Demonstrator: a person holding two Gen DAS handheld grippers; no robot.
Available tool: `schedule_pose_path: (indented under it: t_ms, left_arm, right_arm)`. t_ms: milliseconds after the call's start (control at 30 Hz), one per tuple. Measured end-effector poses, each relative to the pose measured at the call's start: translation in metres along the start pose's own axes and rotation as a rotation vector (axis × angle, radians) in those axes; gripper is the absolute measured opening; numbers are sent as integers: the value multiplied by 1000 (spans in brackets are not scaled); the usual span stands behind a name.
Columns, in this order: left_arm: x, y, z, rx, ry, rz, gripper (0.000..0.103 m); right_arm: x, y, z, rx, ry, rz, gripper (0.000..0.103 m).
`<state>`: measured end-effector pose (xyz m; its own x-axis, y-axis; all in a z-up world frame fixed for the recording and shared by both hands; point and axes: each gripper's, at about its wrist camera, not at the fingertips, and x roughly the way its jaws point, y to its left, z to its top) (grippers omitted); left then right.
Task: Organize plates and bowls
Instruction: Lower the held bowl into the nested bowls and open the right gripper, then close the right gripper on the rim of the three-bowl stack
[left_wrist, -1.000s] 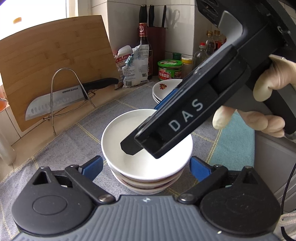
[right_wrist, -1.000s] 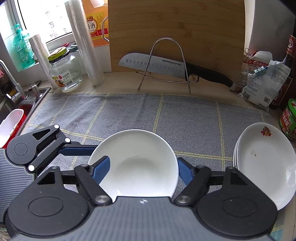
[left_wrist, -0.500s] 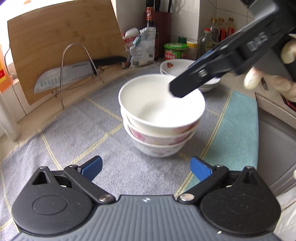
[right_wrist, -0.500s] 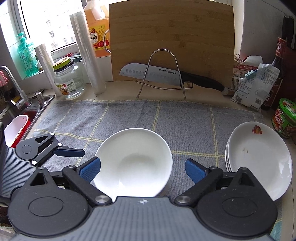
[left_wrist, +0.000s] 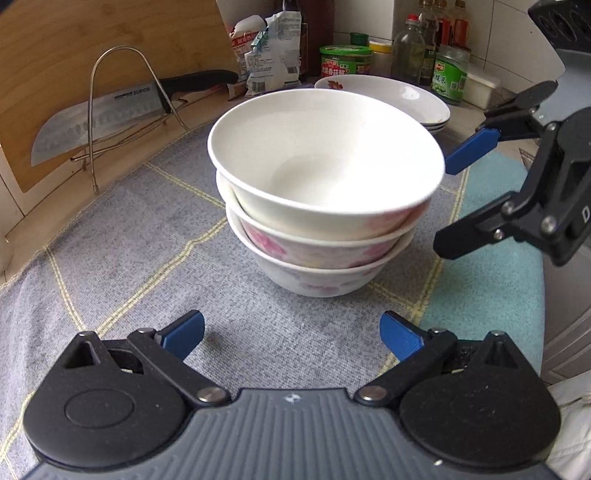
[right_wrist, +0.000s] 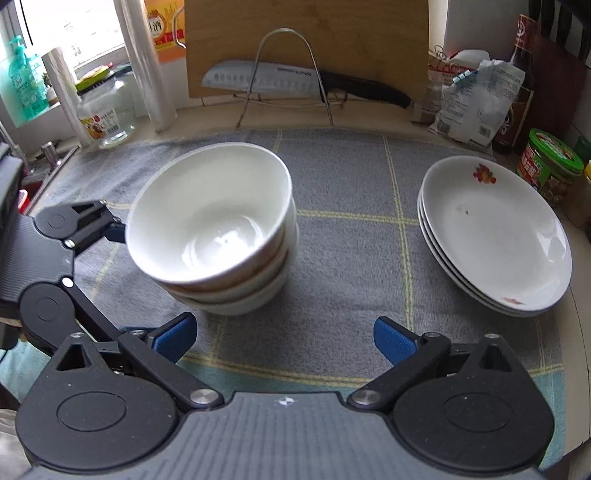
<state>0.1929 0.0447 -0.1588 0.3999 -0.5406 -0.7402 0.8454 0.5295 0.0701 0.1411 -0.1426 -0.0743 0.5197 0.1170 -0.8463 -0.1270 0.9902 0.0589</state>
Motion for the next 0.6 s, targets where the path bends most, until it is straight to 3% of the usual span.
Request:
schedule_pose_path:
  t_ms: [200, 433, 600]
  left_arm:
    - [4, 2, -1, -36, -9, 2, 103]
    - [2, 0, -7, -53, -64, 16, 103]
    - [2, -4, -5, -80, -62, 41, 103]
  right_arm:
    - [29, -3, 3, -80, 13, -15, 103]
    - [49, 0, 9, -222, 24, 51, 103]
    - [52, -5, 13, -283, 6, 93, 103]
